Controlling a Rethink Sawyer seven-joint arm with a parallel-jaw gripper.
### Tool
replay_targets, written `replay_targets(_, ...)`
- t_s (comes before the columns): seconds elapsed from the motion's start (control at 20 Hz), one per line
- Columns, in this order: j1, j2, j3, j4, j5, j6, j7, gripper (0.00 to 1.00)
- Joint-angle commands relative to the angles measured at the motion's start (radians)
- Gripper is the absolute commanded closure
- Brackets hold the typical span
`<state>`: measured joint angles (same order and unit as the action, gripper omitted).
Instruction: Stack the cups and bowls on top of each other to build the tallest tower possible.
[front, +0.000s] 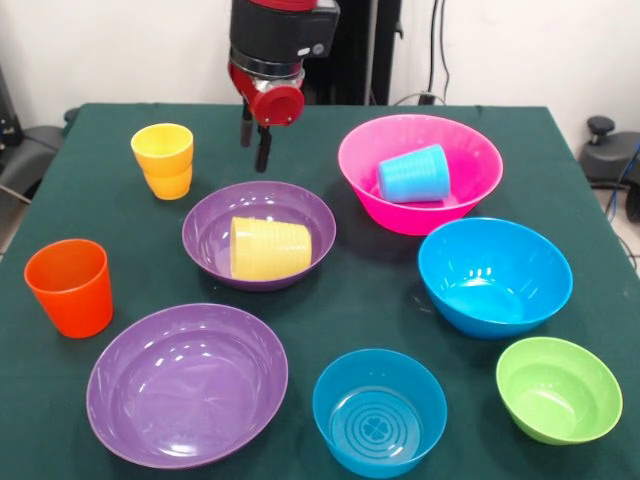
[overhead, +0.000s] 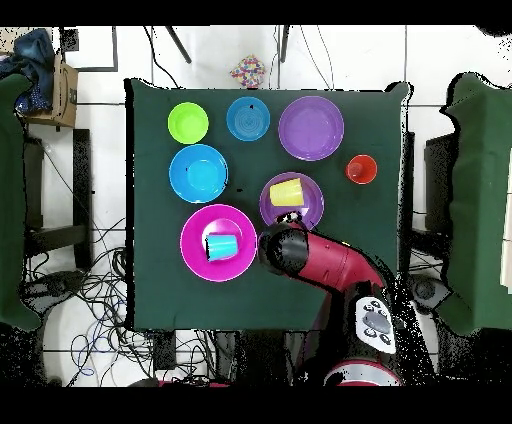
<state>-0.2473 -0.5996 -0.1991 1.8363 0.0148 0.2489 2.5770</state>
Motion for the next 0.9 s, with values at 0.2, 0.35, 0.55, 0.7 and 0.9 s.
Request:
replay_targets(0.2,0.032,0.053,0.05,0.054,0.076,-0.133,0.192,0.0)
replay_targets(0.35,0.045,0.086,0.05,0.08,0.083,-0.202,0.211,0.0)
replay_targets(0.55,0.016,0.128,0.083,0.106,0.084,-0.324,0.219,0.0)
replay_targets(0.7,-0.005,0.14,0.105,0.115,0.084,-0.395,0.22,0.0)
replay_targets(0.9,-0.02,0.173,0.122,0.132,0.08,-0.487,0.229,0.0)
